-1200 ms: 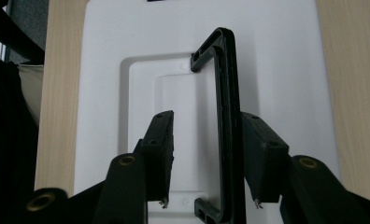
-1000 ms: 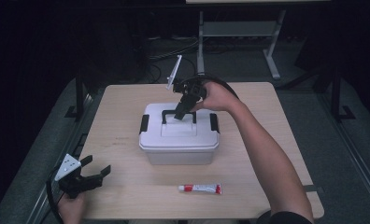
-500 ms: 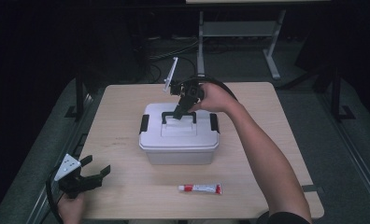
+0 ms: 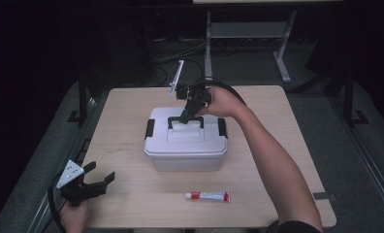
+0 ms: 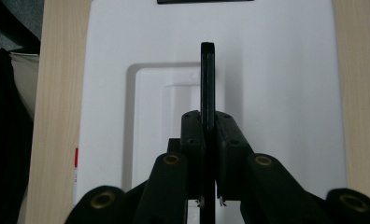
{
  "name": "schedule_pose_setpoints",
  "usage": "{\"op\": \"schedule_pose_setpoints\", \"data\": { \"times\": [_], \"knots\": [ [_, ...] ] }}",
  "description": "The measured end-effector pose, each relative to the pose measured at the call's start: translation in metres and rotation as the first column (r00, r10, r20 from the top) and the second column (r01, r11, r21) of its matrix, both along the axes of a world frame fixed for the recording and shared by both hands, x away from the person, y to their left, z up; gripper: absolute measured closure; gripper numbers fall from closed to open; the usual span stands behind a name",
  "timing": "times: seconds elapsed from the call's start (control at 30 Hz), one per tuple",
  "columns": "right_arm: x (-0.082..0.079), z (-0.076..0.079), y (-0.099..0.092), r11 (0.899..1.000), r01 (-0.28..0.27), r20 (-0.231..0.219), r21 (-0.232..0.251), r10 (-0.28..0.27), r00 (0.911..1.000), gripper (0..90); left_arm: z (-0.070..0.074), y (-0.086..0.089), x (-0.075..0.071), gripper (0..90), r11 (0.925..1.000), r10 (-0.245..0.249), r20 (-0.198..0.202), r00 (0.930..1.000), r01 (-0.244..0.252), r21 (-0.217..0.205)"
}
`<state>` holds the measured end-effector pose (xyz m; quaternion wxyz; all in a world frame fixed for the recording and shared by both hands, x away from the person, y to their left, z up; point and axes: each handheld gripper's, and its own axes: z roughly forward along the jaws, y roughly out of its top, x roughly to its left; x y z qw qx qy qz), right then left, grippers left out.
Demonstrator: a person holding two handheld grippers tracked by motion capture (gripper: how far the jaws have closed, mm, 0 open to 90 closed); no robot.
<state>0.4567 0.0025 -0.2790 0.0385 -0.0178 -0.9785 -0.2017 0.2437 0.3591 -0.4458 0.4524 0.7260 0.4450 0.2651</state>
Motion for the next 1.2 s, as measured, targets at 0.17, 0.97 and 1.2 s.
{"op": "schedule_pose_setpoints", "data": {
  "times": [0.17,0.97,1.2],
  "knots": [
    [-0.0001,0.0004,0.0000,1.000,-0.004,0.009,0.000,0.004,0.9999,83.4,0.0000,0.0005,0.0000,13.4,1.0000,0.002,-0.001,1.0000,-0.002,-0.001],
    [0.0002,0.0063,-0.0005,1.000,-0.009,0.017,0.004,0.009,0.9998,84.1,-0.0003,0.0007,0.0003,13.4,1.0000,0.003,-0.001,1.0000,-0.003,-0.002],
    [-0.0001,0.0095,-0.0032,1.000,-0.004,0.020,0.015,0.004,0.9998,84.2,-0.0006,0.0000,0.0007,13.4,1.0000,0.003,-0.002,1.0000,-0.003,-0.005]
  ]
}}
